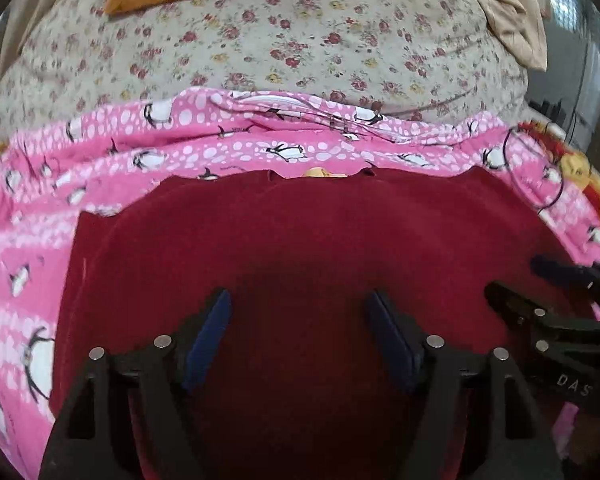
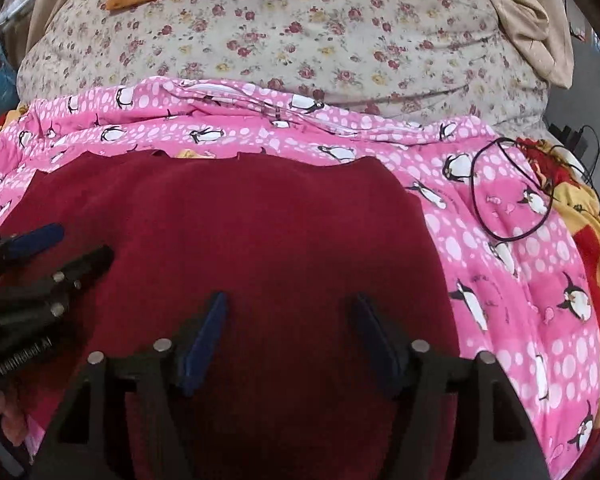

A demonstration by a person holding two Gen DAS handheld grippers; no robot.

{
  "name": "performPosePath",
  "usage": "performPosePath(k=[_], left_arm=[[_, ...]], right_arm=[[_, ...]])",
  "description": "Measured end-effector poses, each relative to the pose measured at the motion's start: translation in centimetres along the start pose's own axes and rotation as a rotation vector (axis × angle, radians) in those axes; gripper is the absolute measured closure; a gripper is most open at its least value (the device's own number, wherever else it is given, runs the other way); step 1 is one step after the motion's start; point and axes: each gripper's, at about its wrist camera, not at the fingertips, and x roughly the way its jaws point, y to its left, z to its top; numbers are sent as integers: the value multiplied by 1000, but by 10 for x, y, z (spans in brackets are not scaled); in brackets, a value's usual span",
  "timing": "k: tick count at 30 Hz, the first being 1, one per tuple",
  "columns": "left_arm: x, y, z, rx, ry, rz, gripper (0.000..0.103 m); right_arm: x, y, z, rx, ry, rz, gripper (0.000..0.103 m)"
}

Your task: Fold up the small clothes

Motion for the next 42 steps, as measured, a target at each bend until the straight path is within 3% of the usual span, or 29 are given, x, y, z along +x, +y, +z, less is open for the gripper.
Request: performPosePath(k=[3, 6, 8, 10, 13, 21, 34, 42], left_arm=[[-16, 10, -2, -48, -6, -32, 40], [-25, 11, -9, -59, -20, 8, 39], [-19, 6, -15, -25, -11, 40, 37], [-17, 0, -17, 1, -28, 72, 35], [-17, 2, -19, -12, -41, 68, 34], [-17, 4, -20, -21, -55, 64, 32], [-16, 1, -22, -17, -69, 78, 30], [-16, 1, -23, -17, -72, 79, 30]], right_arm=[[-10, -9, 1, 76, -31, 44, 33], [-37, -7, -2, 66, -135, 44, 32], [-34, -4, -7, 50, -107, 56, 28], [-12, -1, -14, 41, 12, 63, 22], [-12, 8, -15, -15, -19, 17, 19], [-9, 10, -18, 15, -28, -6, 12], [-10, 13, -19, 99, -9, -91, 9], [-10, 13, -18, 107, -1, -94, 9]])
